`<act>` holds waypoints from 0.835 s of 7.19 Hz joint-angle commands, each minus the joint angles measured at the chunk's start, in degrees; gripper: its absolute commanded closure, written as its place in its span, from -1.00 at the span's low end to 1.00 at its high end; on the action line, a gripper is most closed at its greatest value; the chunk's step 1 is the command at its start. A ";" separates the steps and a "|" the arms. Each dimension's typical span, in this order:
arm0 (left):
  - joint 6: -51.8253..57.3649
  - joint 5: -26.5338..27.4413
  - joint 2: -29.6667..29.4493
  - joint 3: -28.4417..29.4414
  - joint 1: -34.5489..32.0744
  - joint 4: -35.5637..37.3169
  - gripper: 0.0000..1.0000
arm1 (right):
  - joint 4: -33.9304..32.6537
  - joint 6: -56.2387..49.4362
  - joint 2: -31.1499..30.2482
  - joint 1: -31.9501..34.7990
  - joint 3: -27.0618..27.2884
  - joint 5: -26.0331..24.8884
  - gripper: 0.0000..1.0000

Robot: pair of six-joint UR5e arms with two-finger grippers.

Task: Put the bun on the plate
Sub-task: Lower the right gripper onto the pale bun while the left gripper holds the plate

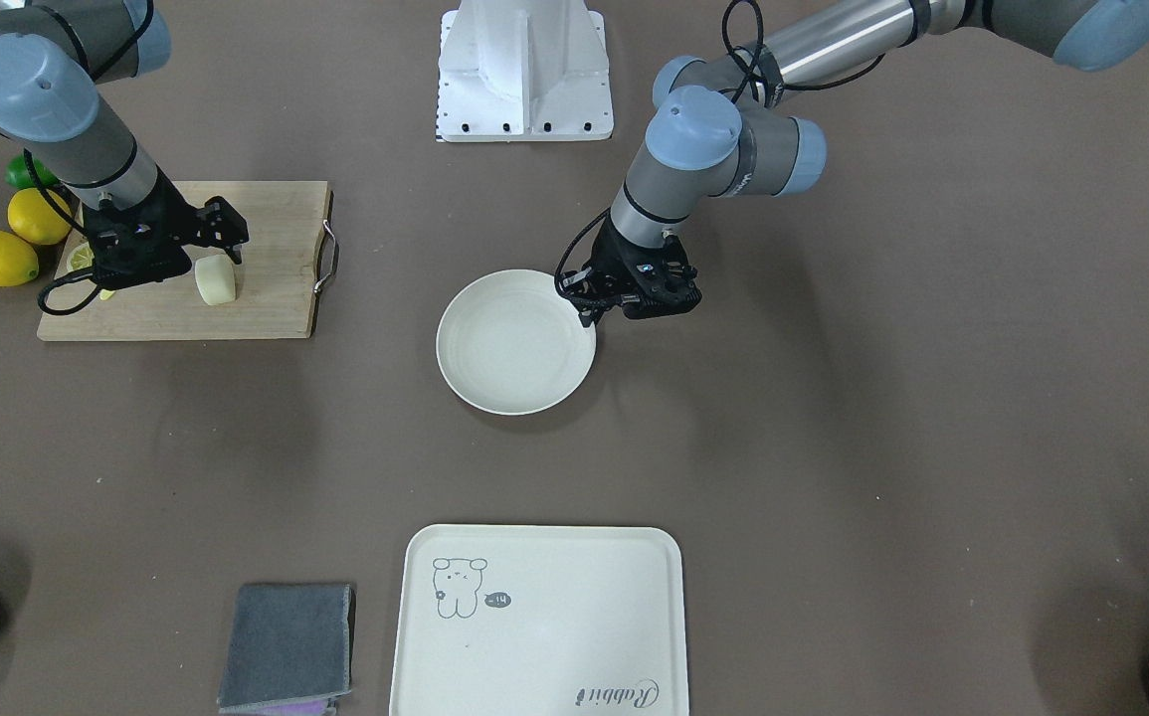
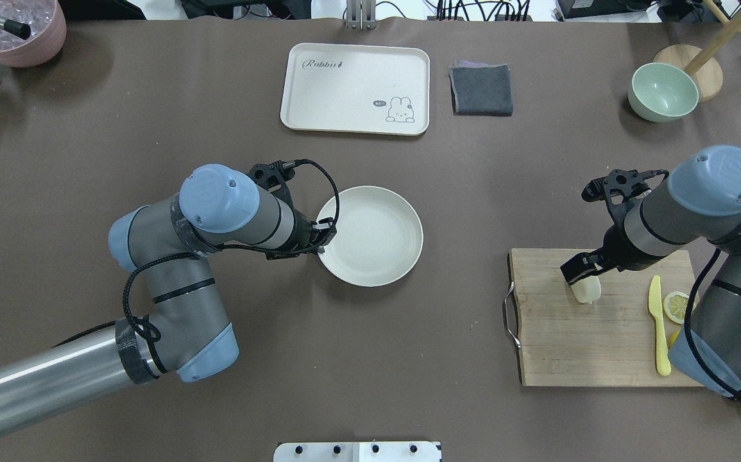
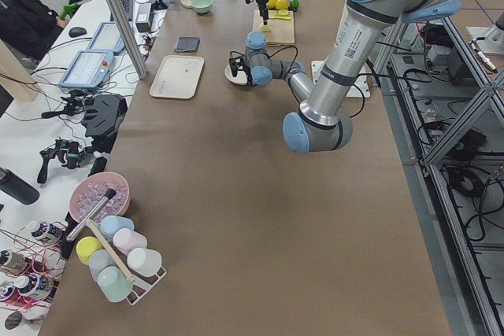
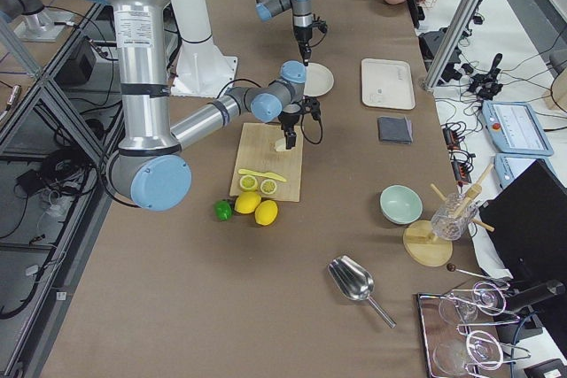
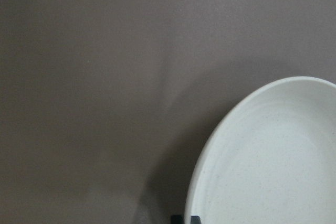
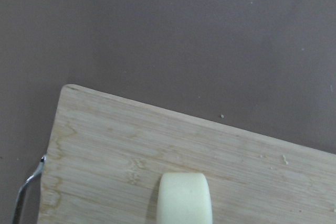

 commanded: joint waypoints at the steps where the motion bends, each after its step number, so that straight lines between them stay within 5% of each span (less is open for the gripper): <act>1: 0.01 0.01 0.06 -0.18 0.16 -0.17 0.63 | -0.02 -0.25 0.49 -0.74 -1.12 -0.58 -0.90; 2: 0.19 0.01 0.15 -0.19 0.16 -0.09 -0.92 | -0.02 -0.51 0.49 -1.09 -1.38 -0.58 -0.74; 6: 0.10 -0.08 0.67 -1.15 -0.54 0.00 -0.94 | 0.07 -0.69 0.57 -1.88 -2.70 -0.58 -0.13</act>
